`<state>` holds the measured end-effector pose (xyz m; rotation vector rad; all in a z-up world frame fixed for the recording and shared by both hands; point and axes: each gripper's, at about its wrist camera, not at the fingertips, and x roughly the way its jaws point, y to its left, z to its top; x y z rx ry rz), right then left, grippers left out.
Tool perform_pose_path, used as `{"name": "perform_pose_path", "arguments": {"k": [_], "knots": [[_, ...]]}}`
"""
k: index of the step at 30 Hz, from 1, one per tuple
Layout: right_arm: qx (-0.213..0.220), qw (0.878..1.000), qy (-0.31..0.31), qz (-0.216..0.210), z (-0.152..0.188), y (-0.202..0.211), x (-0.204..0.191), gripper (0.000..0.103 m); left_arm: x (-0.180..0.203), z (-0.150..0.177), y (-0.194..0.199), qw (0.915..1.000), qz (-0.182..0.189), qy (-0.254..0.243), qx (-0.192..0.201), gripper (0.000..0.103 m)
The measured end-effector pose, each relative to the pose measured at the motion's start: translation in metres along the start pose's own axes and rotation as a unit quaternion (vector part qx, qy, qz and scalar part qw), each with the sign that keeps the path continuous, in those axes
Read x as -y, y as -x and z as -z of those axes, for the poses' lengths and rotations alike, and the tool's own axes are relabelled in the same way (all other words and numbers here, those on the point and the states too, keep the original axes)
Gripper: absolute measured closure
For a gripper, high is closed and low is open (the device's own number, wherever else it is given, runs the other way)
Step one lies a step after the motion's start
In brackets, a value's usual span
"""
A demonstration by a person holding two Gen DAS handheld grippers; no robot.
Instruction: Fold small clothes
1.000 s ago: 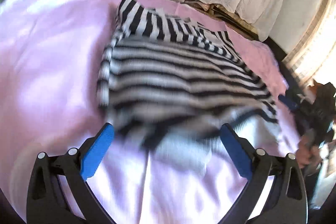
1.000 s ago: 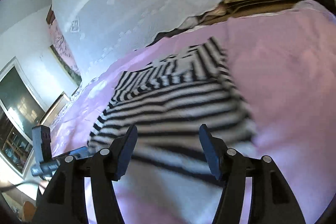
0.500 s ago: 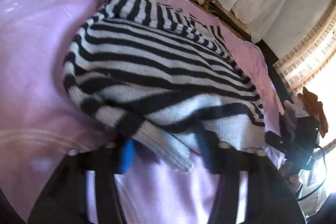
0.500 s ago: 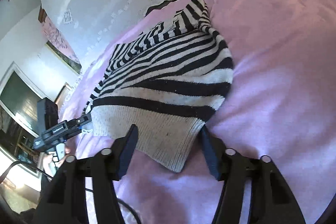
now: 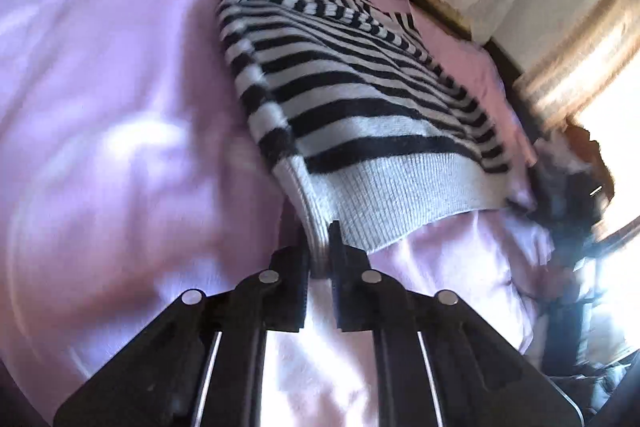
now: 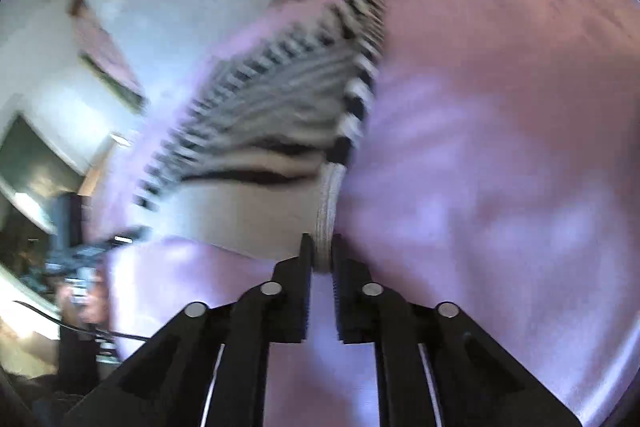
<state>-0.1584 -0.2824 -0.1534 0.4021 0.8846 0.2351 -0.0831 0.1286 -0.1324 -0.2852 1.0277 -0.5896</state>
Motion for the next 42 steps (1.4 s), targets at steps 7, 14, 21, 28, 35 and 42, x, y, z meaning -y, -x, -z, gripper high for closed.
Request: {"name": "perform_pose_path", "arguments": {"k": [7,14,21,28,35,42], "knots": [[0.062,0.997,0.018,0.038,-0.012,0.026,-0.016,0.066,0.003,-0.014,0.006,0.9988,0.008,0.034,0.035,0.029],[0.101,0.994,0.049,0.011,-0.045,0.019,-0.043,0.064,0.005,-0.035,-0.019,0.9964,-0.077,0.011,0.034,0.034],[0.007,1.0,0.0,-0.026,-0.033,-0.029,-0.009,0.086,-0.042,-0.029,0.004,0.9963,-0.049,0.064,0.027,0.085],[0.04,0.999,0.009,-0.014,-0.031,0.003,-0.021,0.065,0.015,-0.029,0.031,0.9979,-0.032,-0.014,0.054,0.083],[0.039,0.994,0.073,-0.065,-0.052,-0.029,-0.093,0.049,0.068,-0.044,0.011,0.9945,-0.04,-0.072,0.064,0.049],[-0.011,0.995,0.051,-0.089,-0.048,-0.069,-0.083,0.037,0.053,-0.044,-0.055,0.9983,-0.025,-0.049,-0.017,0.037]]}}
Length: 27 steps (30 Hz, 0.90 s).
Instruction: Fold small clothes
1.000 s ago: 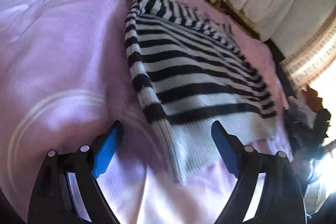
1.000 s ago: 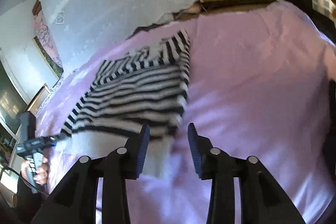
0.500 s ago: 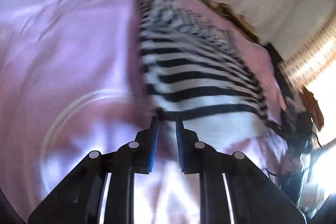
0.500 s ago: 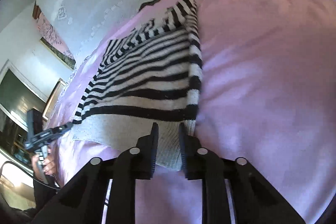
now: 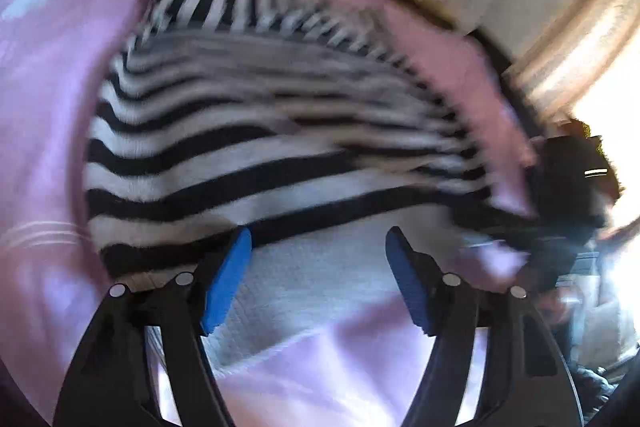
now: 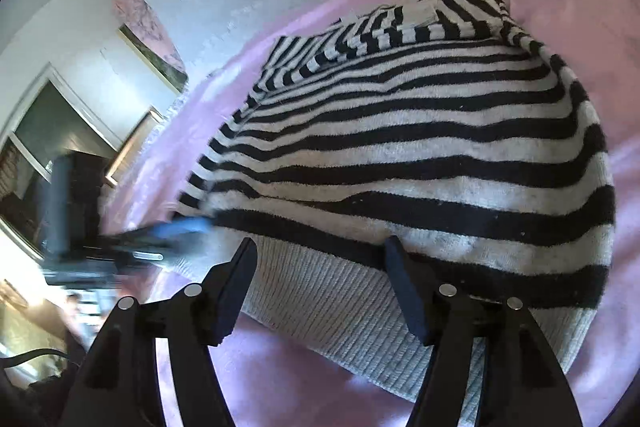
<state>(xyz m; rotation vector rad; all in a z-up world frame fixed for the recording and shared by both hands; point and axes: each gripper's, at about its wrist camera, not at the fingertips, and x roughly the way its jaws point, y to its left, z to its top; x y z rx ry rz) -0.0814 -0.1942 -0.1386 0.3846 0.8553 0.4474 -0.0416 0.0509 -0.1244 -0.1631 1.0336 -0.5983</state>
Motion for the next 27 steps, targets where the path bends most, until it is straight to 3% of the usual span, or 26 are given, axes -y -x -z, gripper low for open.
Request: {"name": "perform_pose_path", "arguments": {"k": [3,7,9,11,14,18,21,23,25,26,27], "knots": [[0.027,0.999,-0.017,0.028,0.006,0.023,0.013,0.037,-0.006,0.0,0.007,0.9998,0.016,0.006,0.012,0.037],[0.084,0.994,-0.037,0.056,0.026,0.08,0.037,0.031,-0.017,0.012,0.039,0.9993,-0.005,0.011,0.036,0.035],[0.104,0.99,-0.055,0.076,0.039,0.107,0.052,0.023,-0.025,0.02,0.058,0.9983,-0.024,0.016,0.05,0.017],[0.096,0.989,-0.067,0.092,0.047,0.116,0.065,0.022,-0.039,0.03,0.072,0.9966,-0.043,0.036,0.061,0.012],[0.083,0.99,-0.082,0.085,0.051,0.115,0.076,0.022,-0.064,0.043,0.071,0.9955,-0.023,0.079,0.048,0.012],[0.066,0.995,-0.051,0.054,0.051,0.099,0.063,0.021,-0.053,0.042,0.063,0.9968,-0.027,0.054,0.052,0.012],[0.047,0.997,-0.029,0.05,0.051,0.082,0.05,0.031,-0.038,0.031,0.045,0.9988,-0.002,0.033,0.038,0.012],[0.035,0.998,-0.038,0.046,0.05,0.075,0.052,0.057,-0.034,0.024,0.031,0.9992,-0.013,0.021,0.03,0.012],[0.029,0.997,-0.056,0.036,0.049,0.071,0.057,0.068,-0.034,0.019,0.028,0.999,-0.016,0.019,0.038,0.013],[0.029,0.997,-0.065,0.028,0.049,0.069,0.06,0.075,-0.036,0.017,0.029,0.9988,-0.017,0.024,0.04,0.022],[0.03,0.997,-0.072,0.023,0.048,0.068,0.063,0.079,-0.04,0.017,0.031,0.9981,-0.023,0.033,0.046,0.038]]}}
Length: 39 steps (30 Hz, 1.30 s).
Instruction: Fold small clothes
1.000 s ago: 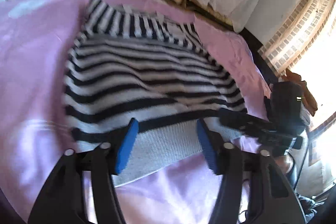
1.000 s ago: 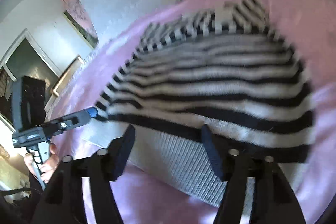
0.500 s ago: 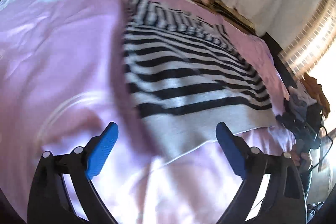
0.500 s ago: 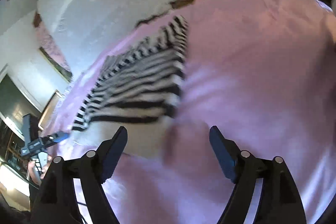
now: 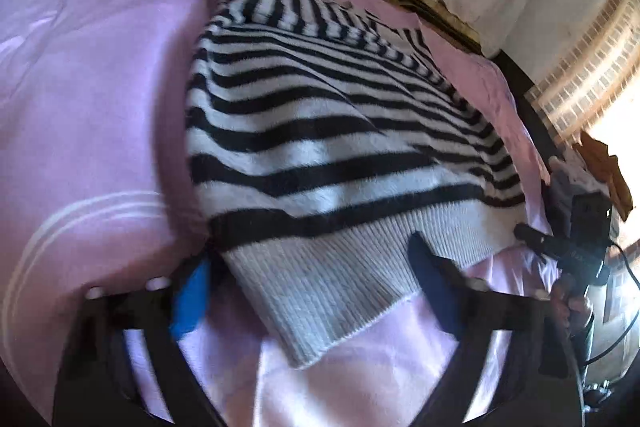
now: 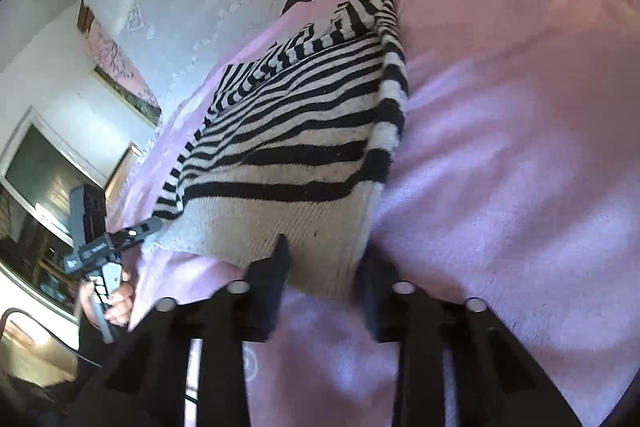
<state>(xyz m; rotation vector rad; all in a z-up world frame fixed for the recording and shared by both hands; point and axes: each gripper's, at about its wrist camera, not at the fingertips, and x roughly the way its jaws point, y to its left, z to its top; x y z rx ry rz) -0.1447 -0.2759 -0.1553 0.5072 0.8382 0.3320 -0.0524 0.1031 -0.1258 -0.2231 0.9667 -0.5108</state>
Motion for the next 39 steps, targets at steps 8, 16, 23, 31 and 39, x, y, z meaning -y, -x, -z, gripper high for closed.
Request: {"name": "perform_pose_path", "arguments": {"k": [8,16,23,31,39], "knots": [[0.027,0.999,0.032,0.018,0.001,0.008,-0.014,0.095,-0.03,0.002,0.016,0.9977,0.026,0.055,0.029,0.095],[0.066,0.996,0.066,0.003,-0.029,0.026,-0.038,0.095,0.001,-0.033,0.045,0.9973,0.022,0.004,0.071,0.096],[0.1,0.992,0.077,-0.011,-0.068,0.034,-0.056,0.095,0.018,-0.07,0.059,0.9938,0.014,-0.013,0.11,0.096],[0.119,0.991,0.056,-0.021,-0.12,0.022,-0.062,0.095,0.021,-0.107,0.058,0.9893,-0.001,-0.013,0.145,0.096],[0.15,0.987,0.058,0.011,-0.175,-0.007,-0.068,0.095,0.015,-0.161,0.041,0.985,-0.019,0.002,0.171,0.096]]}}
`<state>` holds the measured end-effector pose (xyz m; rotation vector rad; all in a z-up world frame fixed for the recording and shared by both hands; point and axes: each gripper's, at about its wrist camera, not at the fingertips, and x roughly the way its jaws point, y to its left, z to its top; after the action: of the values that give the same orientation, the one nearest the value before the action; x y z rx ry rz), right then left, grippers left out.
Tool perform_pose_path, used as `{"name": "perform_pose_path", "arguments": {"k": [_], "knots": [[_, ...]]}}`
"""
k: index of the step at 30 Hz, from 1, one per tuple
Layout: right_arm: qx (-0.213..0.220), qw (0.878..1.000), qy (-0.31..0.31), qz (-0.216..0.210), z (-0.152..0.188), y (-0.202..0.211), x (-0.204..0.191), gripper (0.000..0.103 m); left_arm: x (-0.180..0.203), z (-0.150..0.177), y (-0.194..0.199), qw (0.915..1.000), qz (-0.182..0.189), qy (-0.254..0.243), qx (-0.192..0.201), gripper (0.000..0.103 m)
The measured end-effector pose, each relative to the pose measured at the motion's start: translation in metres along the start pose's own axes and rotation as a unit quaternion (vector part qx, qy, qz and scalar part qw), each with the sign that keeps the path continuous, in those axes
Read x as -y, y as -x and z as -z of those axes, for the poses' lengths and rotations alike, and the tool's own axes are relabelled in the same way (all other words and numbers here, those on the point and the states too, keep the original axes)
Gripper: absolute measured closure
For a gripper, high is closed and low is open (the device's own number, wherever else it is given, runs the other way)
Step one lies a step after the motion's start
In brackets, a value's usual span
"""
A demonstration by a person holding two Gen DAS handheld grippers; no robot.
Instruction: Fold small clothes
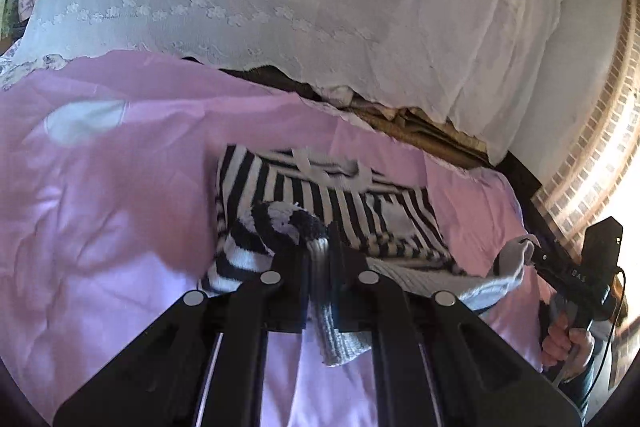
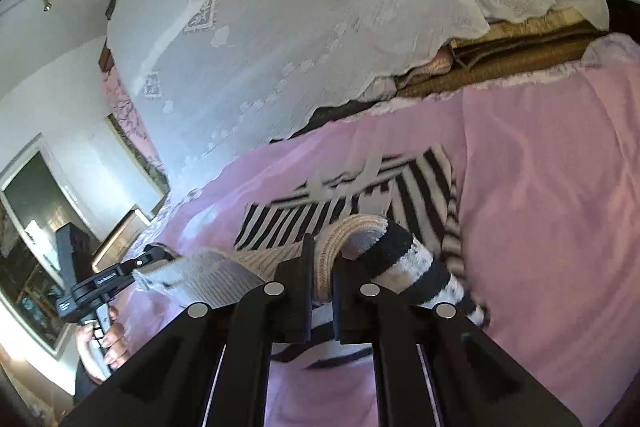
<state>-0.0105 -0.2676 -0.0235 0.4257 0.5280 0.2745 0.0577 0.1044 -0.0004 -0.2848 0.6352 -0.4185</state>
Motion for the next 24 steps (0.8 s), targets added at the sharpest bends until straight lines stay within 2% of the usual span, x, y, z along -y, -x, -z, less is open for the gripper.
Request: {"name": "perform_pose_path", "arguments": {"k": [11,19,24], "knots": [[0.031,0.999,0.002,0.033,-0.062,-0.075,0.007,0.095,-0.012,-0.055,-0.067,0.9988,-0.04,0.021,0.017,0.096],[0.039,0.998,-0.035,0.04,-0.088,-0.131,0.035,0.095,-0.03,-0.077,-0.115,0.9973,-0.037,0.06,0.019,0.096],[0.041,0.996,-0.054,0.057,-0.097,-0.164,0.052,0.095,-0.034,-0.079,-0.146,0.9964,-0.059,0.057,0.02,0.096]]}}
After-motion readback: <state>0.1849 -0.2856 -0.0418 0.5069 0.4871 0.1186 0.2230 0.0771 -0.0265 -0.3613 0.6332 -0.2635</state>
